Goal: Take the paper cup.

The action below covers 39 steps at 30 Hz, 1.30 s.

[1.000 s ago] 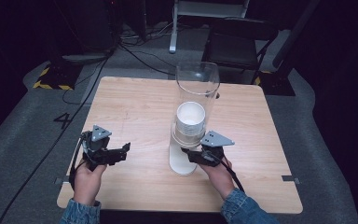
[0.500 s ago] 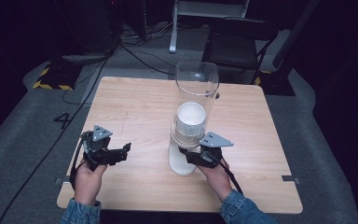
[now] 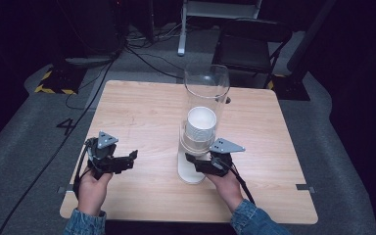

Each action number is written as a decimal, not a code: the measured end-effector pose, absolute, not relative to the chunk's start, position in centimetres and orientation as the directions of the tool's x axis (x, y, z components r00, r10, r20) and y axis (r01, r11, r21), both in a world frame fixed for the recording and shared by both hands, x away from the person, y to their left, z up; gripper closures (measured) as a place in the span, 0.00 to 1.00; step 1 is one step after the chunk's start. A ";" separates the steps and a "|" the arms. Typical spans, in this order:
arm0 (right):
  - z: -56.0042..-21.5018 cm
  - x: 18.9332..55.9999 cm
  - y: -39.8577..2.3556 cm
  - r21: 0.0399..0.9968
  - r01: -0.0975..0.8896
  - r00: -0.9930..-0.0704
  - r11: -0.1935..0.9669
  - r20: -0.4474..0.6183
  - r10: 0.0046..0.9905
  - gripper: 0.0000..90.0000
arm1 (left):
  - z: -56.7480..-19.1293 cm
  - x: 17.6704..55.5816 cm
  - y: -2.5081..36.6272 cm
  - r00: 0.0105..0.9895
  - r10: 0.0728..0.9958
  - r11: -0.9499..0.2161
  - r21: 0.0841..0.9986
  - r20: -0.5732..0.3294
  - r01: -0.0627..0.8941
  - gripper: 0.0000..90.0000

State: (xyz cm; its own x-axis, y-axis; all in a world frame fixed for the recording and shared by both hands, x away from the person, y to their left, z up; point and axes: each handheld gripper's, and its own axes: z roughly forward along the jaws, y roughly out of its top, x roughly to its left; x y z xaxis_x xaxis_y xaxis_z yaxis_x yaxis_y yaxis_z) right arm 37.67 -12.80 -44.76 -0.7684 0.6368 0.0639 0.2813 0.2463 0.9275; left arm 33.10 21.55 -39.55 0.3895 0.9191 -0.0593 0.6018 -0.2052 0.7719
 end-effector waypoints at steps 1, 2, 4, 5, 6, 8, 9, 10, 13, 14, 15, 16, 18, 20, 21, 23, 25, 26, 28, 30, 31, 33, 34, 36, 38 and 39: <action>-44.8 37.7 -12.8 0.927 0.281 -0.769 0.248 0.062 0.637 0.38 | -39.6 33.1 21.6 0.389 0.919 -0.205 0.771 -0.060 0.602 0.17; -44.8 37.7 -12.8 0.927 0.281 -0.769 0.248 0.062 0.637 0.38 | -39.6 33.1 21.6 0.389 0.919 -0.205 0.771 -0.060 0.602 0.17; -44.9 37.6 -12.8 0.926 0.273 -0.765 0.262 0.044 0.643 0.38 | -39.6 33.1 21.6 0.391 0.918 -0.208 0.770 -0.058 0.603 0.17; -45.0 37.6 -12.8 0.927 0.268 -0.765 0.264 0.038 0.643 0.38 | -39.6 33.1 21.6 0.392 0.918 -0.208 0.771 -0.058 0.603 0.17; -45.1 37.6 -12.8 0.926 0.267 -0.764 0.266 0.035 0.644 0.38 | -39.6 33.1 21.6 0.391 0.918 -0.208 0.771 -0.058 0.603 0.17; -45.3 37.5 -12.8 0.923 0.272 -0.761 0.272 0.033 0.648 0.38 | -39.6 33.1 21.6 0.392 0.918 -0.208 0.770 -0.060 0.603 0.17; -45.4 37.5 -12.8 0.924 0.268 -0.761 0.273 0.029 0.648 0.38 | -39.5 33.1 21.6 0.391 0.919 -0.206 0.770 -0.060 0.603 0.17; -45.4 37.5 -12.8 0.924 0.268 -0.761 0.273 0.029 0.648 0.38 | -39.5 33.1 21.6 0.391 0.919 -0.206 0.770 -0.060 0.603 0.17; -45.6 37.5 -12.9 0.923 0.262 -0.763 0.282 0.019 0.646 0.38 | -39.6 33.2 21.5 0.393 0.918 -0.207 0.771 -0.061 0.602 0.17; -45.6 37.5 -12.9 0.923 0.261 -0.763 0.284 0.017 0.646 0.38 | -39.7 33.2 21.5 0.393 0.918 -0.210 0.770 -0.058 0.602 0.17; -45.6 37.5 -12.9 0.922 0.260 -0.764 0.286 0.015 0.646 0.38 | -39.7 33.2 21.5 0.393 0.918 -0.210 0.770 -0.058 0.602 0.17; -45.6 37.5 -12.9 0.920 0.262 -0.765 0.292 0.013 0.644 0.38 | -39.7 33.3 21.5 0.397 0.916 -0.214 0.768 -0.056 0.604 0.17; -45.6 37.4 -12.9 0.917 0.263 -0.764 0.299 0.009 0.645 0.38 | -39.7 33.3 21.4 0.394 0.917 -0.210 0.767 -0.060 0.606 0.17; -45.6 37.4 -12.9 0.917 0.263 -0.764 0.300 0.008 0.646 0.38 | -39.7 33.3 21.4 0.395 0.917 -0.210 0.767 -0.061 0.606 0.17; -45.6 37.4 -12.9 0.916 0.263 -0.764 0.303 0.006 0.645 0.38 | -39.7 33.4 21.4 0.398 0.916 -0.213 0.767 -0.060 0.606 0.17; -45.6 37.3 -13.0 0.915 0.265 -0.763 0.305 0.005 0.646 0.38 | -39.7 33.4 21.4 0.392 0.918 -0.206 0.768 -0.064 0.607 0.17; -45.6 37.3 -13.0 0.915 0.265 -0.763 0.305 0.006 0.646 0.38 | -39.7 33.5 21.4 0.396 0.916 -0.214 0.767 -0.056 0.605 0.17; -45.6 37.3 -13.0 0.914 0.267 -0.762 0.306 0.006 0.647 0.38 | -39.7 33.5 21.4 0.396 0.916 -0.214 0.767 -0.056 0.605 0.17; -45.6 37.2 -13.0 0.914 0.266 -0.761 0.307 0.004 0.649 0.38 | -39.7 33.5 21.4 0.395 0.917 -0.212 0.767 -0.058 0.606 0.17; -45.7 37.2 -13.0 0.913 0.267 -0.758 0.309 0.001 0.652 0.38 | -39.7 33.5 21.4 0.397 0.916 -0.215 0.766 -0.057 0.605 0.17; -45.9 37.1 -13.1 0.915 0.269 -0.755 0.301 0.006 0.655 0.38 | -39.6 33.5 21.4 0.398 0.915 -0.214 0.768 -0.058 0.604 0.17; -46.2 37.0 -13.1 0.917 0.265 -0.754 0.299 0.004 0.656 0.38 | -39.6 33.5 21.4 0.399 0.915 -0.214 0.768 -0.059 0.604 0.17; -46.4 37.0 -13.0 0.913 0.263 -0.752 0.312 -0.009 0.659 0.38 | -39.6 33.5 21.4 0.400 0.915 -0.213 0.769 -0.059 0.603 0.17; -46.7 37.1 -13.0 0.907 0.270 -0.752 0.324 -0.011 0.659 0.38 | -39.6 33.5 21.4 0.395 0.916 -0.206 0.771 -0.064 0.603 0.17; -47.0 37.1 -13.1 0.902 0.278 -0.752 0.331 -0.010 0.659 0.38 | -39.5 33.6 21.3 0.398 0.915 -0.209 0.771 -0.063 0.602 0.17; -47.1 37.1 -13.1 0.900 0.281 -0.751 0.333 -0.011 0.661 0.38 | -39.5 33.6 21.3 0.398 0.915 -0.209 0.771 -0.063 0.602 0.17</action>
